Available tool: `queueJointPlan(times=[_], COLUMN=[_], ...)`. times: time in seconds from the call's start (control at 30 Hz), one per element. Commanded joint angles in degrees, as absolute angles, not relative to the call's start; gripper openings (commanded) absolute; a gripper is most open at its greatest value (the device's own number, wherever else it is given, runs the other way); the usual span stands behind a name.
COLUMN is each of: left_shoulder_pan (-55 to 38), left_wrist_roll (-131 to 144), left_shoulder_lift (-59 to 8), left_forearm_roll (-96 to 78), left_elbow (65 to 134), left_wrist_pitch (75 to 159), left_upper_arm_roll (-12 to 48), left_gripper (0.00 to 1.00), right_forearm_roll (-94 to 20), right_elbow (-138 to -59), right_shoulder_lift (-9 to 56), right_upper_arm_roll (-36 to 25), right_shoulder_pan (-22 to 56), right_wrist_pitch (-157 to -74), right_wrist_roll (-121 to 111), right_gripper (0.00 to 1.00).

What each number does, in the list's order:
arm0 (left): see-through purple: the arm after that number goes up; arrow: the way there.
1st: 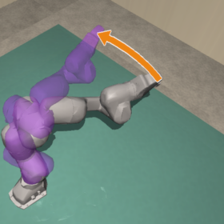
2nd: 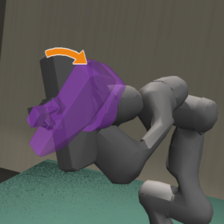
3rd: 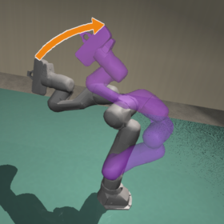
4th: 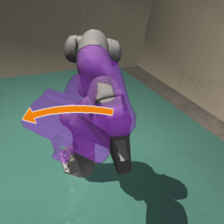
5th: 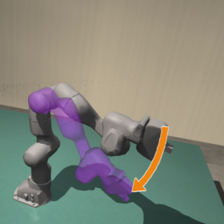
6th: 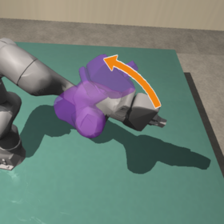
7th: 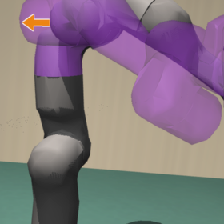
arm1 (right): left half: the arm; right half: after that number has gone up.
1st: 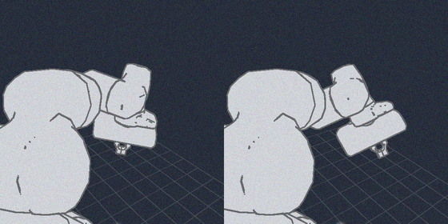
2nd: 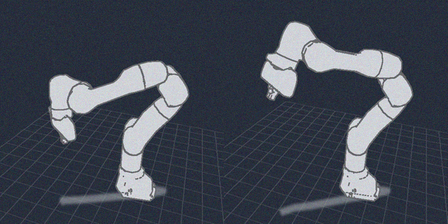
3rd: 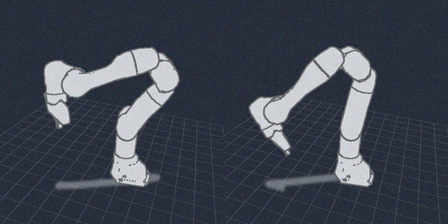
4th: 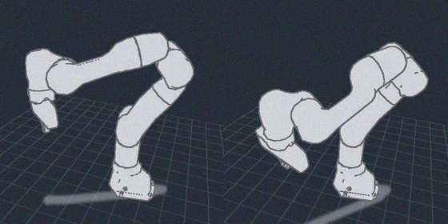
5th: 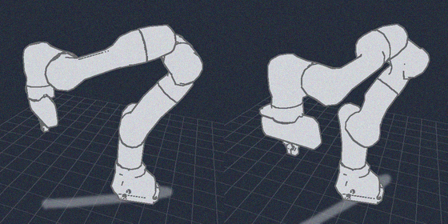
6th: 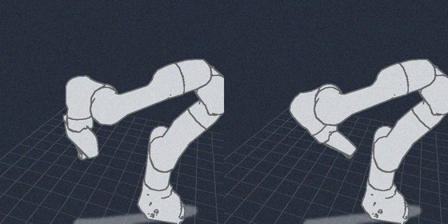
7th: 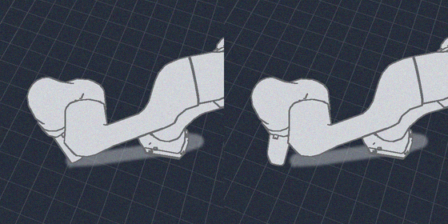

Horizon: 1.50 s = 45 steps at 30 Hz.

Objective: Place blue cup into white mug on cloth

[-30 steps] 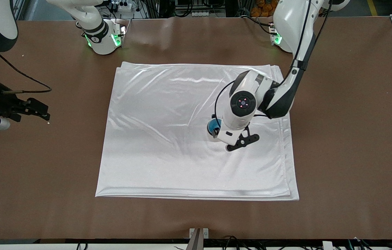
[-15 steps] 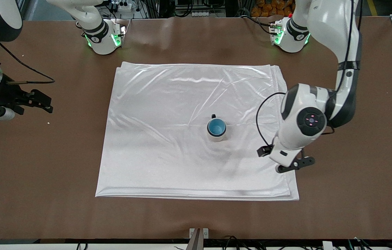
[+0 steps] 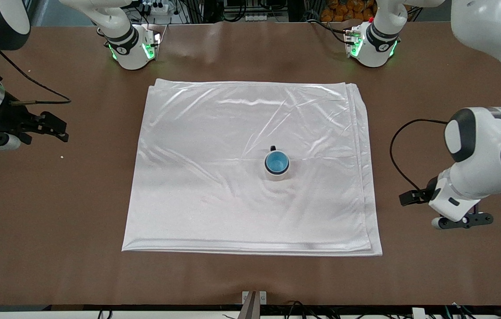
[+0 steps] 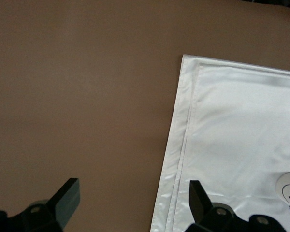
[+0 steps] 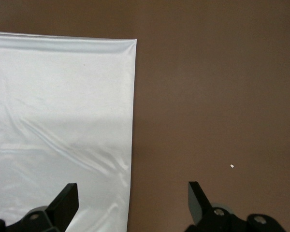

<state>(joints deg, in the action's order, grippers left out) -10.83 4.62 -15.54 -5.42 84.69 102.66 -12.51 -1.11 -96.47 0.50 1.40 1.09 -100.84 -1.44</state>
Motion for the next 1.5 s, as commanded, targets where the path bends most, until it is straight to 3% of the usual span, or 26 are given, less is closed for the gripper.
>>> queueJointPlan(times=[0.0, 0.3, 0.57, 1.0, 1.47], left_shoulder_pan=[-10.37, -9.06, -0.53, -1.41, -1.49], left_wrist_roll=[3.96, 3.87, -1.49, -1.67, -1.93], left_shoulder_lift=[-7.92, 0.96, 5.18, 6.42, 6.42], left_forearm_roll=[-4.75, -3.08, 0.08, 1.05, 4.75], left_elbow=[87.89, 93.42, 94.04, 92.90, 92.90], left_wrist_pitch=[99.41, 98.44, 92.64, 85.96, 85.61], left_upper_arm_roll=[-11.78, -9.58, 0.17, 0.26, 1.32], left_gripper=[1.00, 1.00, 1.00, 1.00, 1.00], right_forearm_roll=[-1.76, -1.76, -1.76, -1.67, -1.76], right_elbow=[-96.24, -95.10, -94.75, -93.87, -93.87], right_shoulder_lift=[-0.97, -1.76, -1.85, -1.85, -1.76], right_upper_arm_roll=[1.23, 1.23, 1.32, 1.41, 1.41], right_shoulder_pan=[1.58, 1.93, 1.93, 2.20, 1.94], right_wrist_pitch=[-100.55, -100.20, -99.49, -97.56, -97.38], right_wrist_roll=[-2.37, -2.37, -2.29, -2.37, -2.37], right_gripper=[1.00, 1.00, 1.00, 1.00, 1.00])
